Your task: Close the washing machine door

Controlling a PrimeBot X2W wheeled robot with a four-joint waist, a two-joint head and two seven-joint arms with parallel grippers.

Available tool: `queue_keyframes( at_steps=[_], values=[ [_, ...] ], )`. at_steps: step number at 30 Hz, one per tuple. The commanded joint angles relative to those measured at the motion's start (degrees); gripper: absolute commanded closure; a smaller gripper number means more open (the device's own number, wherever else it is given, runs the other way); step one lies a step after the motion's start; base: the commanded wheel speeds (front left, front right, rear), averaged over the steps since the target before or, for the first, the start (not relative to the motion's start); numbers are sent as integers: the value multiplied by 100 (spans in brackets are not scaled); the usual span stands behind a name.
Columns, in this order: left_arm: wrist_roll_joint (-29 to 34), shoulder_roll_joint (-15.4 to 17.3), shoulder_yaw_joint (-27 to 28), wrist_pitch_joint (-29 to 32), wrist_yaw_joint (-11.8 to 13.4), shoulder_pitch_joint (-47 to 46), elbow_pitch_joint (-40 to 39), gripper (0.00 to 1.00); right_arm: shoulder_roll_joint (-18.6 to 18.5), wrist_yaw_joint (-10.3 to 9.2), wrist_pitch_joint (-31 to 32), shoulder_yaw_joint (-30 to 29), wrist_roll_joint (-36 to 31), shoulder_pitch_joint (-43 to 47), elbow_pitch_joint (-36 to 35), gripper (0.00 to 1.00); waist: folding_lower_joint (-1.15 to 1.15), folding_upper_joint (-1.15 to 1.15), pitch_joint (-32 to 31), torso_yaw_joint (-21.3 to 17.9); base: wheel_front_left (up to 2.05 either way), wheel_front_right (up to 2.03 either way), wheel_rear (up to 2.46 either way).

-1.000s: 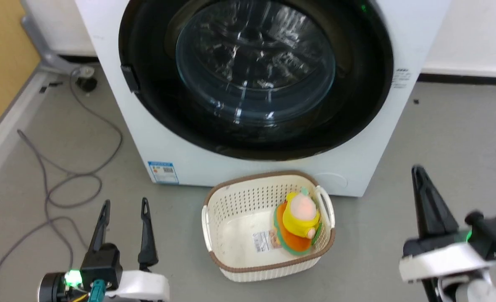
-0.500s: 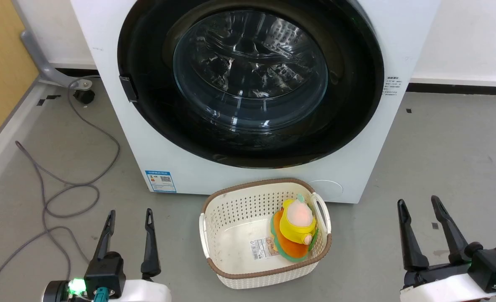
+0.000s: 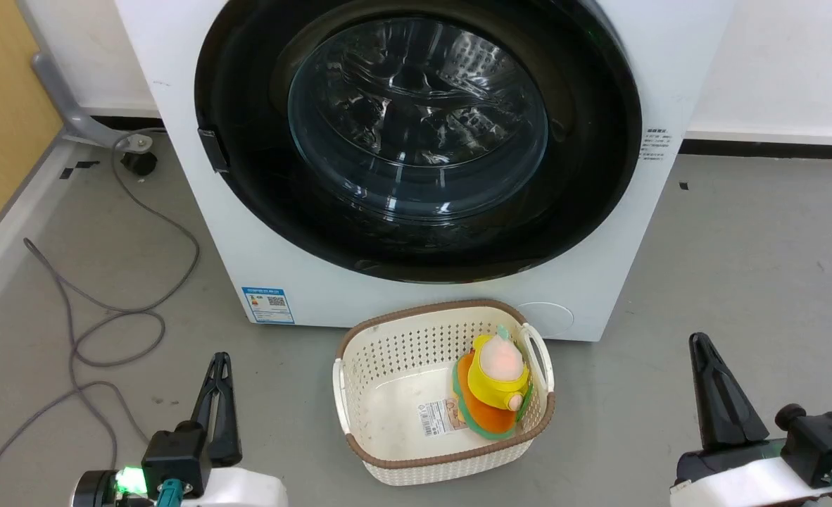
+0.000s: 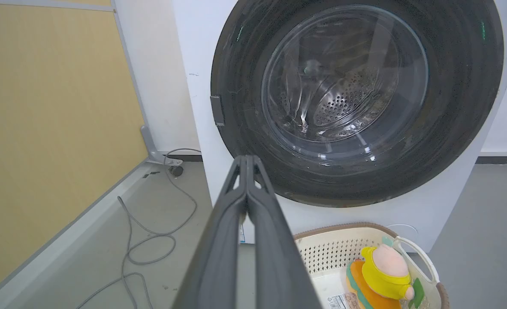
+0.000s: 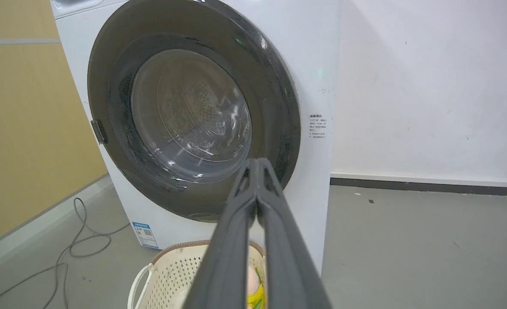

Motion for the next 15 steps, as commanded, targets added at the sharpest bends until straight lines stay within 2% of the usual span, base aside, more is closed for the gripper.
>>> queue_keyframes(
  at_steps=[1, 15],
  values=[
    [12, -8, 19, 32, -28, -17, -22, 100, 3, -1, 27, 11, -62, -14, -10, 100, 1, 0, 0, -2, 0, 0, 0],
    [25, -21, 51, 195, -116, -38, -59, 100, 7, -1, 192, 25, -151, -32, -20, 100, 1, 0, -5, -26, 0, 0, 0]
  ],
)
